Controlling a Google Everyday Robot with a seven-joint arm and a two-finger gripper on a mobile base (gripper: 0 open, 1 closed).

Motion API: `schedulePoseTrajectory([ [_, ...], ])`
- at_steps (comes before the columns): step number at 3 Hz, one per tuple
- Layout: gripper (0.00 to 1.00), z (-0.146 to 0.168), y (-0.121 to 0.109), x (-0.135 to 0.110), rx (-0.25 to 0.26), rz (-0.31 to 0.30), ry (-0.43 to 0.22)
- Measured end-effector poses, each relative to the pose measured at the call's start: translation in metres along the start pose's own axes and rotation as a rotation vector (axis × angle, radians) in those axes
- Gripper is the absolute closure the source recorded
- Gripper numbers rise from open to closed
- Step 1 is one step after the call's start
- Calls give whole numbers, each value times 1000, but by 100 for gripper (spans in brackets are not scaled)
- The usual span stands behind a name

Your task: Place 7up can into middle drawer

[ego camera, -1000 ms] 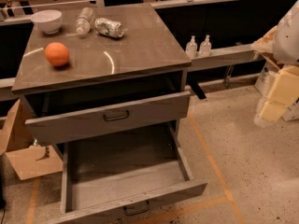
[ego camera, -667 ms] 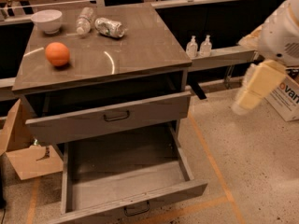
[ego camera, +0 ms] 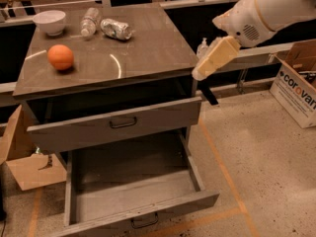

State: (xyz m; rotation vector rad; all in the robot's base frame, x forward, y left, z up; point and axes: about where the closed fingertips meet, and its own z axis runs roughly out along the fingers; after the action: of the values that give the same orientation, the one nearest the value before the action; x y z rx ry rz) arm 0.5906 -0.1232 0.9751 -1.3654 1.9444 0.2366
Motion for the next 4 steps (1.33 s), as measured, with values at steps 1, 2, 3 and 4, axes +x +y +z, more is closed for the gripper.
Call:
schedulePoseTrajectory([
  [1, 0, 53, -22, -20, 37, 78, -76],
  [2, 0, 108, -51, -37, 86, 234, -189],
  [3, 0, 108, -49, -36, 80, 231, -185],
  [4, 0, 126, -56, -41, 109, 237, -216],
])
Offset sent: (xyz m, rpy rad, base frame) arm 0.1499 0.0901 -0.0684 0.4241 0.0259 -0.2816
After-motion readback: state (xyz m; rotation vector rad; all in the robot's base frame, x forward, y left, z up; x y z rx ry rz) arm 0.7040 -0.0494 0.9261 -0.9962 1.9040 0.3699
